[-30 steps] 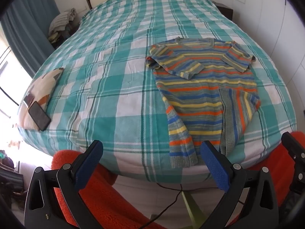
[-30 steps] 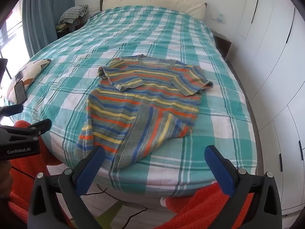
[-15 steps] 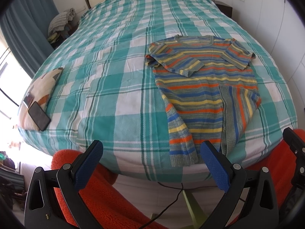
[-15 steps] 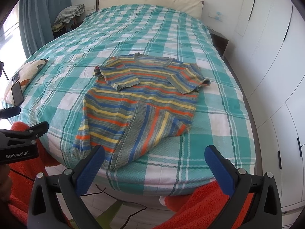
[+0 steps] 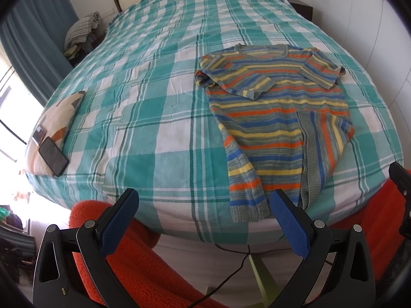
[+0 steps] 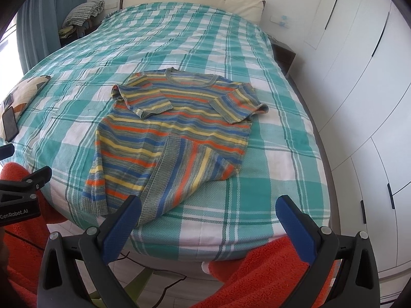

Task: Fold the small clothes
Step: 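Move both tools toward the hem of the striped sweater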

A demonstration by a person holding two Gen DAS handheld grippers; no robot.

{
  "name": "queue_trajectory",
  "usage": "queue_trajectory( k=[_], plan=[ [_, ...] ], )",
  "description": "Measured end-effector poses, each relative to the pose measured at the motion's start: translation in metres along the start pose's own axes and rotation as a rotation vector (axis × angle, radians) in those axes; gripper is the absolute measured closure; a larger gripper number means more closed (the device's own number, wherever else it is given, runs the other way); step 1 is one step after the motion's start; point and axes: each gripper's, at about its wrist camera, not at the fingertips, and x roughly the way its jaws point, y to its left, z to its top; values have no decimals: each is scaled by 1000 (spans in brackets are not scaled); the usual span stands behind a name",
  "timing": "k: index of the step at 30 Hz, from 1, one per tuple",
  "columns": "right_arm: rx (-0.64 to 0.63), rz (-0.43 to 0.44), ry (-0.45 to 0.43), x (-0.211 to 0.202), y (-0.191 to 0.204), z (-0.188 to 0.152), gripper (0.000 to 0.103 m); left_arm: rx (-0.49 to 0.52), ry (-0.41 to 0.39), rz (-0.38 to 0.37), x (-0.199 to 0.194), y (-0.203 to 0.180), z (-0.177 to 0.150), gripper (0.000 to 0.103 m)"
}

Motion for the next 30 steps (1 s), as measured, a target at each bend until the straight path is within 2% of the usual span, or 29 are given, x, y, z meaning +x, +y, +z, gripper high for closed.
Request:
queue_trajectory(
  k=[9, 30],
  plan=[
    [-6, -35, 19, 3, -1, -3, 0, -4, 12, 8, 4, 1, -2, 1],
    [0, -45, 44, 9, -2, -5, 0, 0, 28, 8, 11, 3, -7, 1]
  ],
)
